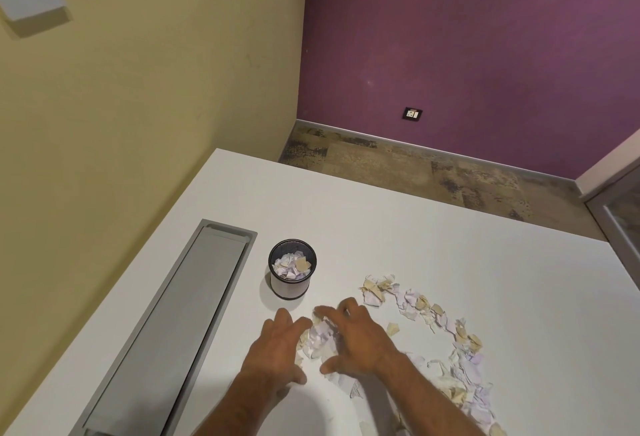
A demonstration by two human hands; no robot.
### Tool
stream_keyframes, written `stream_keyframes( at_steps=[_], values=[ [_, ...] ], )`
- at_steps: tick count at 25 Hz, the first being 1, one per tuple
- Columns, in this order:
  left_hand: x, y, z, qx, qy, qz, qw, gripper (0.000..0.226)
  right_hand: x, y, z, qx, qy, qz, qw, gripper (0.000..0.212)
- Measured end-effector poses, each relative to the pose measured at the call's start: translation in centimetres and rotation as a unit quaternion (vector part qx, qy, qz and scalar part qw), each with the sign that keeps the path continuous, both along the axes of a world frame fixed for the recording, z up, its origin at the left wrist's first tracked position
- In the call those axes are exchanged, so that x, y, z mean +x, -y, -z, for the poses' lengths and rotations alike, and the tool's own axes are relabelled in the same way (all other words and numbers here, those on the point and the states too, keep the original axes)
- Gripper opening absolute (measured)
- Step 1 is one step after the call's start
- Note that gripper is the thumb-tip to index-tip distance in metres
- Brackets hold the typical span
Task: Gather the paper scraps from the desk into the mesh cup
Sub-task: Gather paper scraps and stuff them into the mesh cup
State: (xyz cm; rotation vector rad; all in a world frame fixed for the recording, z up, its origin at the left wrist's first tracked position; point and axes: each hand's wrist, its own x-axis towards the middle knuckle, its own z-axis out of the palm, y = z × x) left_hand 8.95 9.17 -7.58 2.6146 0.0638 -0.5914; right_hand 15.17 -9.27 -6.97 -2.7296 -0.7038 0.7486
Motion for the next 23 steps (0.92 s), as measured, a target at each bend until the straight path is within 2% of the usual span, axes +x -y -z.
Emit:
stream_keyframes(
  at_steps=[4,7,13,16,20,23],
  values=[
    [-0.2,0.5,0.6,-0.077,0.025,-0.066,0.995,0.033,-0.4,-1.4,0.1,0.039,0.013,-0.021,0.999,0.051],
    [-0.6,0.6,0.7,-0.103,0.058,-0.091,0.989,0.014,-0.8,-1.2,0.2,0.073,-0.001,0.011,0.997,0.041],
    [-0.5,0.7,-1.7,-0.144,0.107,-0.156,0.971,0.017,0.3,0.0,-2.1,0.165,-0.023,0.115,0.979,0.036],
    [0.3,0.5,-4.7,-0.209,0.152,-0.205,0.944,0.023,1.7,-0.3,-5.4,0.239,-0.016,0.172,0.955,0.039],
    [3.1,-0.9,-9.0,-0.283,0.197,-0.259,0.902,0.029,4.1,-2.6,-9.8,0.307,0.001,0.199,0.931,0.039],
    [5.8,-2.7,-10.9,-0.244,0.224,-0.287,0.899,0.021,5.9,-5.6,-11.2,0.309,0.019,0.186,0.932,0.033]
  ],
)
